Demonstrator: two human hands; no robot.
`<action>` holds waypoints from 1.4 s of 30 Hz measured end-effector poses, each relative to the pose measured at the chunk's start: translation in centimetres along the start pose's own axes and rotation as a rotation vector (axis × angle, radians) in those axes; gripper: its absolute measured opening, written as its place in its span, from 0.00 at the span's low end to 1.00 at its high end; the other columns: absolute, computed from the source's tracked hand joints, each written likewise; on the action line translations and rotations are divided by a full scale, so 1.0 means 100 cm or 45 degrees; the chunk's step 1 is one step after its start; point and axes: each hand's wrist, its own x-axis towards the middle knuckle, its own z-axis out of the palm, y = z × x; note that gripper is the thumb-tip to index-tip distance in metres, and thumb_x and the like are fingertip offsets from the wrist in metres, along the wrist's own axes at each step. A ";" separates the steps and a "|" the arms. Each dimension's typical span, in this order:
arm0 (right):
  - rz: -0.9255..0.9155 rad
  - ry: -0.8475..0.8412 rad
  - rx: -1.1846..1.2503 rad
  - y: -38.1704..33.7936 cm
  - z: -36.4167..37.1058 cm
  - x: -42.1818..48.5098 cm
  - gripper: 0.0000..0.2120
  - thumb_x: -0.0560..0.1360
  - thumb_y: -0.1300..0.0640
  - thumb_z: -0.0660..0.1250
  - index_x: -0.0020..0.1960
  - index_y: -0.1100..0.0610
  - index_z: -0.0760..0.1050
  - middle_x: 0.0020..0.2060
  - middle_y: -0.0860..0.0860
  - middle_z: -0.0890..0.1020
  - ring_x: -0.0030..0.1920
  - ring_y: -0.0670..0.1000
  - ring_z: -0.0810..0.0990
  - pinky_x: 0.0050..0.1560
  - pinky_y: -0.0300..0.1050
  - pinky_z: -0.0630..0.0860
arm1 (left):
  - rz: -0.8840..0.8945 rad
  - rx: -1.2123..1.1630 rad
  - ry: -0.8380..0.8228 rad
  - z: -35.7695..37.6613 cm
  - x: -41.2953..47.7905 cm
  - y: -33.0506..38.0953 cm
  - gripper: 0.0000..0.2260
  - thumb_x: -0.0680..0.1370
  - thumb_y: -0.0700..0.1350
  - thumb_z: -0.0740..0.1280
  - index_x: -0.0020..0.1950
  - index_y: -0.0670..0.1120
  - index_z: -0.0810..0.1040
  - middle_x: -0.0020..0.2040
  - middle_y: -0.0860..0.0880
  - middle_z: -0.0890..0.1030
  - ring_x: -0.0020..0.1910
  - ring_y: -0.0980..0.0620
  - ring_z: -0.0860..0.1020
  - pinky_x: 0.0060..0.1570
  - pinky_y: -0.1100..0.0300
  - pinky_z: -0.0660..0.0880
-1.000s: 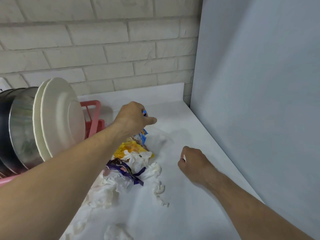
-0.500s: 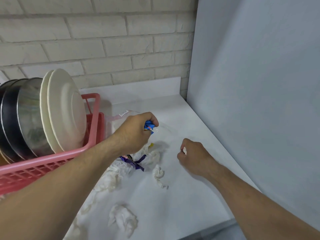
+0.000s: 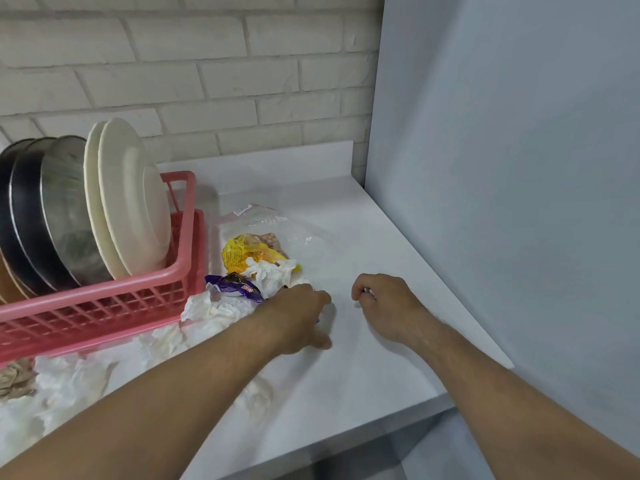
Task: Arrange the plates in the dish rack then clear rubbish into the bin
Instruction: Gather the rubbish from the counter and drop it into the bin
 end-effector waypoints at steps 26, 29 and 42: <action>0.157 0.218 -0.122 -0.119 0.054 -0.163 0.08 0.76 0.54 0.64 0.40 0.47 0.68 0.36 0.46 0.76 0.28 0.45 0.73 0.24 0.34 0.65 | 0.232 -0.422 0.584 -0.015 -0.174 -0.026 0.13 0.75 0.41 0.67 0.58 0.50 0.75 0.48 0.53 0.73 0.46 0.54 0.73 0.41 0.63 0.70; 0.155 0.192 -0.128 -0.133 0.066 -0.188 0.08 0.75 0.52 0.64 0.39 0.46 0.68 0.35 0.47 0.76 0.27 0.45 0.73 0.24 0.37 0.66 | 0.190 -0.454 0.556 -0.005 -0.202 -0.035 0.11 0.75 0.42 0.67 0.55 0.51 0.73 0.47 0.54 0.72 0.43 0.56 0.72 0.36 0.67 0.67; 0.254 -0.134 -0.107 -0.060 0.166 -0.270 0.09 0.74 0.57 0.66 0.37 0.48 0.69 0.39 0.46 0.76 0.37 0.47 0.76 0.32 0.40 0.74 | 0.271 -0.423 0.172 0.145 -0.270 -0.038 0.09 0.70 0.45 0.64 0.49 0.54 0.70 0.48 0.54 0.77 0.47 0.52 0.75 0.47 0.56 0.74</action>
